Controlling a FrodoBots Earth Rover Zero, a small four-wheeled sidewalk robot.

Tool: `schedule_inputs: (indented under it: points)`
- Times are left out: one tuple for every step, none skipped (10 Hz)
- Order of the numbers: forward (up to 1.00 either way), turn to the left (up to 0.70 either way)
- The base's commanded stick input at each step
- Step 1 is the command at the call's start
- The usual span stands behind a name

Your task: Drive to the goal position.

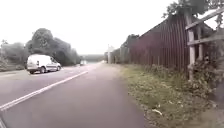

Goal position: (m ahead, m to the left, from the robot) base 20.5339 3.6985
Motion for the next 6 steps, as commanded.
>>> schedule_inputs:
  points:
    - [-1.00, 0.00]
    - [-1.00, 0.00]
    - [-1.00, 0.00]
    - [-1.00, 0.00]
    - [-1.00, 0.00]
    - [-1.00, 0.00]
